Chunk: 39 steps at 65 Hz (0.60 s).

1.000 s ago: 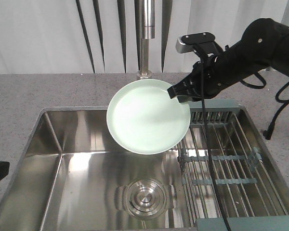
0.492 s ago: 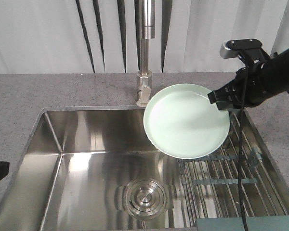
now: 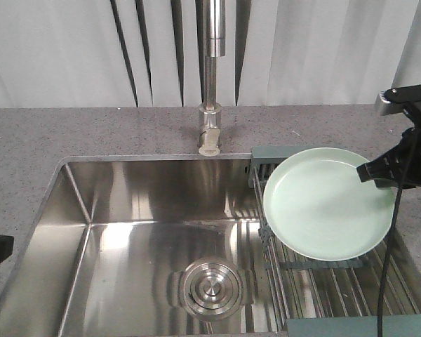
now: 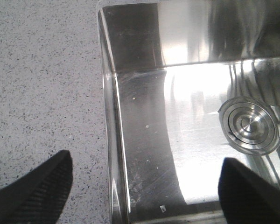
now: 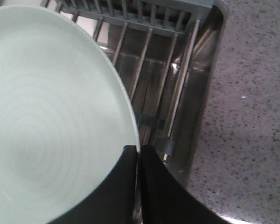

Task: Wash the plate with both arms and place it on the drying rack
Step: 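Move the plate with the right gripper onto the wire drying rack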

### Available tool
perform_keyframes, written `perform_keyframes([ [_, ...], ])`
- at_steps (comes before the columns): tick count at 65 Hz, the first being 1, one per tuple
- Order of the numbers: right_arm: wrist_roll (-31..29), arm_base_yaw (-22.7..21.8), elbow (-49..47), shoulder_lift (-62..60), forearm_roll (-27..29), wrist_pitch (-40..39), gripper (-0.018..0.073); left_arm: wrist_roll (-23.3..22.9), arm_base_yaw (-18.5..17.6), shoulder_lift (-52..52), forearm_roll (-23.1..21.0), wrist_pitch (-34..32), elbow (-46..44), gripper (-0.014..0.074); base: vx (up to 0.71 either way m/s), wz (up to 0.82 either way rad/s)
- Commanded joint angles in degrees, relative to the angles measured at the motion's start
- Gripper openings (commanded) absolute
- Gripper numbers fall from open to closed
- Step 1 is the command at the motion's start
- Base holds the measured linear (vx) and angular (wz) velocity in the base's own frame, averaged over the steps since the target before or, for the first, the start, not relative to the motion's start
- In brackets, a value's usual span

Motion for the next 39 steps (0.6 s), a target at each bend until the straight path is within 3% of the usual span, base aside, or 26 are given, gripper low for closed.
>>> perform_keyframes([
  [1,-0.3,-1.0,0.0,-2.2,-2.9,-4.8,-0.0001,-0.5,-0.3,-0.3,0.2,-3.0,-1.4,0.0585,0.0,0.0],
  [12,-0.3,-1.0,1.8,-1.5,-6.9,-7.4,-0.0001,-0.5,-0.3,-0.3,0.2,-3.0,-1.4,0.0585,0.0,0.0],
  [39,-0.3,-1.0,1.8,6.1,-6.9,-11.4,-0.0001,-0.5,-0.3,-0.3,0.2,-3.0,-1.4,0.0585,0.0,0.0],
])
